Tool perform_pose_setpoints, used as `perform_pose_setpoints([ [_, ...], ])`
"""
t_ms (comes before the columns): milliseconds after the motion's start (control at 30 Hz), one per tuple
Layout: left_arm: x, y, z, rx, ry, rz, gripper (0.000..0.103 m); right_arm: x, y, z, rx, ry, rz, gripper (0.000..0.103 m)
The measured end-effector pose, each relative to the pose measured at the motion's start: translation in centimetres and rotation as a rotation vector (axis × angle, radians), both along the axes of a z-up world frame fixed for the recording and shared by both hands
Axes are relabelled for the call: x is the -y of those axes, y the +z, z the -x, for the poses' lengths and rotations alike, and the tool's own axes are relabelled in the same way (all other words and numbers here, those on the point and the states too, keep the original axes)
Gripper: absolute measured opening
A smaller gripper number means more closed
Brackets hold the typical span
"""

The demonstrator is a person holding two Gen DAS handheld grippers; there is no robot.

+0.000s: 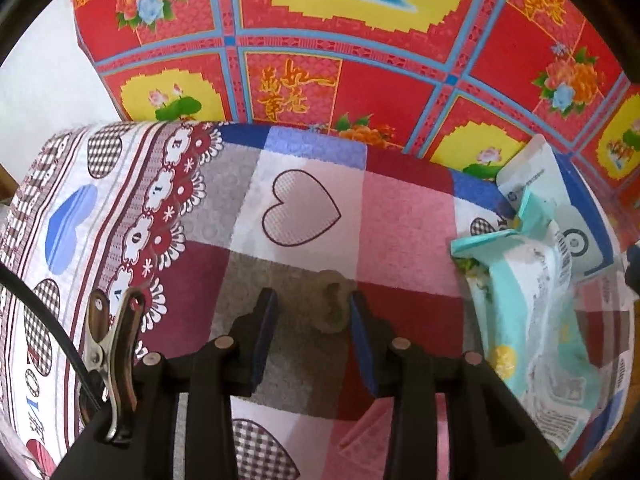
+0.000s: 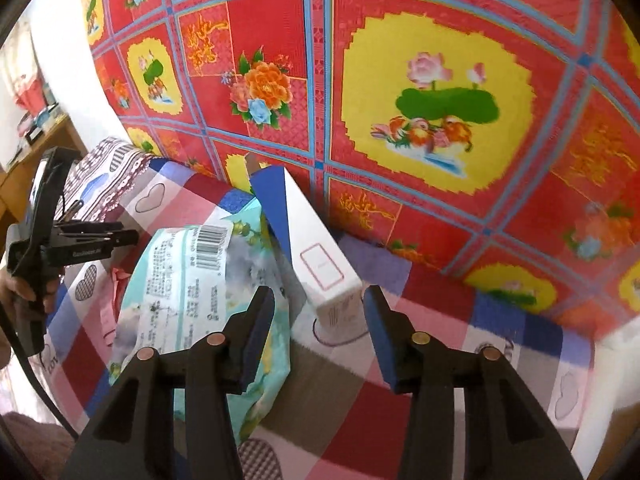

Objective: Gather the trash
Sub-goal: 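Lower the left gripper to the beige clip while the right lowers to the white box, then close the left gripper on the beige clip while the right closes on the white box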

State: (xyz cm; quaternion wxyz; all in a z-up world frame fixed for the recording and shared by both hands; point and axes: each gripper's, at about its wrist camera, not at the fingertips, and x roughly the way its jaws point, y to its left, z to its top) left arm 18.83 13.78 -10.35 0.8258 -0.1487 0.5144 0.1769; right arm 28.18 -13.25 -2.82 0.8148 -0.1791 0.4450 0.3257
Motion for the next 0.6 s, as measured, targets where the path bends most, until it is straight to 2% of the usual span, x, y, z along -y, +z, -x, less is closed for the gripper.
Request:
perform_pose_setpoints([
  [133, 2.0, -0.2, -0.3, -0.015, -0.049, -0.034, 0.054, -0.7, -0.7, -1.3, -0.015, 0.032, 0.032, 0.048],
  [200, 2.7, -0.6, -1.0, -0.014, -0.063, -0.045, 0.057, -0.9, -1.0, -1.6, -0.017, 0.047, 0.047, 0.048],
  [567, 3.1, -1.2, -2.0, -0.052, -0.073, -0.032, 0.059, -2.8, -2.8, -2.9, -0.052, 0.13, 0.116, 0.048],
  [600, 2.8, -1.4, -2.3, -0.05, -0.072, -0.032, 0.056, -3.0, -3.1, -3.0, -0.059, 0.131, 0.125, 0.048],
])
